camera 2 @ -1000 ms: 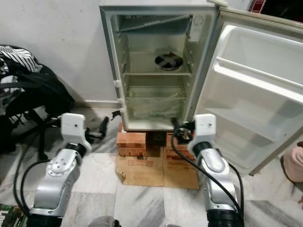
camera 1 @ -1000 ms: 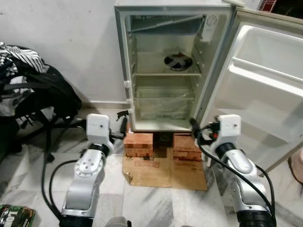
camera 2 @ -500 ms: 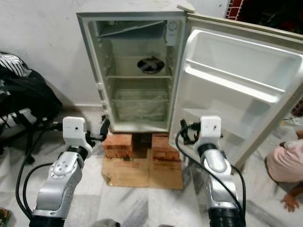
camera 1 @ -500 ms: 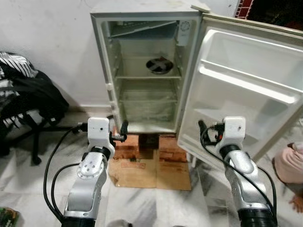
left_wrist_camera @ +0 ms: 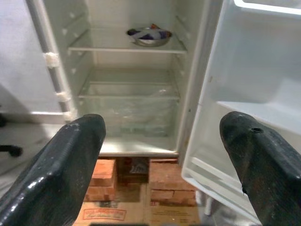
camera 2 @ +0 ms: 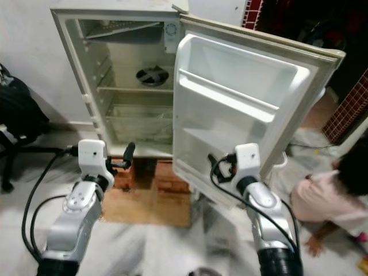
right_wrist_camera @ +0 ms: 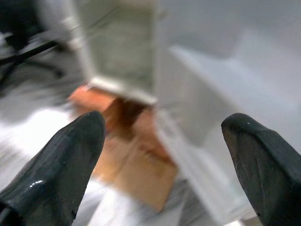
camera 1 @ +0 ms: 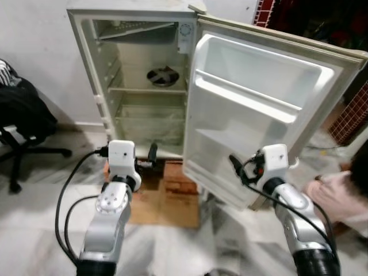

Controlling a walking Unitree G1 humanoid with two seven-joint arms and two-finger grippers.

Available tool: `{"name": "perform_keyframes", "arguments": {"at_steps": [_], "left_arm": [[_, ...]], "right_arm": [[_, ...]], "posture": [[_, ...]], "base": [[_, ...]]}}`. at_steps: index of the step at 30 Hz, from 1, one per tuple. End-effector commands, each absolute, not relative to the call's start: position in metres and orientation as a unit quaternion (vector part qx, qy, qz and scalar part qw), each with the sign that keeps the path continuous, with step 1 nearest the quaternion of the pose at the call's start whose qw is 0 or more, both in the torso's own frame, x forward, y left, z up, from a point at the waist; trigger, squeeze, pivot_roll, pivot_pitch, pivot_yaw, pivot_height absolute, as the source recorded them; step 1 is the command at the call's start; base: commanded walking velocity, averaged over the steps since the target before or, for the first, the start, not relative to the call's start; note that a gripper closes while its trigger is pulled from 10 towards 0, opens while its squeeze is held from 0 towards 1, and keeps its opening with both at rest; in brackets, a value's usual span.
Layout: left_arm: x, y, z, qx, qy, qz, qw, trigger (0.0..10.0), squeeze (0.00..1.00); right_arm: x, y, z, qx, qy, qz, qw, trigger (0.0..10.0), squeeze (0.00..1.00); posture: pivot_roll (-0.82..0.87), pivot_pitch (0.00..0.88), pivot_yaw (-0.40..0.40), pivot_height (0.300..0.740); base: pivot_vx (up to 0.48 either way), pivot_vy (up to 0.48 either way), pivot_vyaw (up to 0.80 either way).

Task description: Restocking fridge

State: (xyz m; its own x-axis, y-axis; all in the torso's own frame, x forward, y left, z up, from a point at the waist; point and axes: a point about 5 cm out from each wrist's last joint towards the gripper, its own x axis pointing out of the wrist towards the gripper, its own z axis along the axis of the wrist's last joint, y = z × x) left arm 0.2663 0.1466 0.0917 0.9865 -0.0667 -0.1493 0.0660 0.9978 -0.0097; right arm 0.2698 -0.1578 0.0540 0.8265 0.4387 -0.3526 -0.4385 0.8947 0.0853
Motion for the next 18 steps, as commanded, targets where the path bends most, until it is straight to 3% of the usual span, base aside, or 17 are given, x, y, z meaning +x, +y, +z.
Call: {"name": "perform_keyframes", "arguments": {"at_steps": [1,5,9,15,18], "left_arm": [[0.268,0.141,0.096,-0.001,0.067,-0.040,0.997,10.0,0.00],[0.268,0.142,0.096,0.000,0.067,-0.038,0.997,10.0,0.00],[0.268,0.143,0.097,0.003,0.067,-0.036,0.997,10.0,0.00],[0.267,0.147,0.094,0.007,0.078,-0.004,0.997,10.0,0.00],[0.268,0.152,0.091,-0.007,0.088,0.017,0.996,10.0,0.00]], "right_arm": [[0.271,-0.171,0.052,-0.015,0.209,0.238,0.948,10.0,0.00],[0.271,-0.184,0.041,-0.074,0.259,0.243,0.932,10.0,0.00],[0.285,-0.204,0.041,-0.108,0.276,0.161,0.941,10.0,0.00],[0.310,-0.210,0.064,-0.088,0.207,0.075,0.972,10.0,0.00],[0.317,-0.204,0.073,-0.078,0.174,0.070,0.979,10.0,0.00]], "posture": [[0.01,0.000,-0.011,0.740],[0.01,0.000,-0.010,0.740],[0.01,0.000,-0.008,0.740],[0.02,0.000,-0.009,0.740],[0.02,0.000,-0.011,0.740]], "base": [[0.000,-0.461,0.00],[0.000,-0.457,0.00],[0.000,-0.440,0.00],[0.191,-0.389,0.00],[0.257,0.000,0.00]]}}
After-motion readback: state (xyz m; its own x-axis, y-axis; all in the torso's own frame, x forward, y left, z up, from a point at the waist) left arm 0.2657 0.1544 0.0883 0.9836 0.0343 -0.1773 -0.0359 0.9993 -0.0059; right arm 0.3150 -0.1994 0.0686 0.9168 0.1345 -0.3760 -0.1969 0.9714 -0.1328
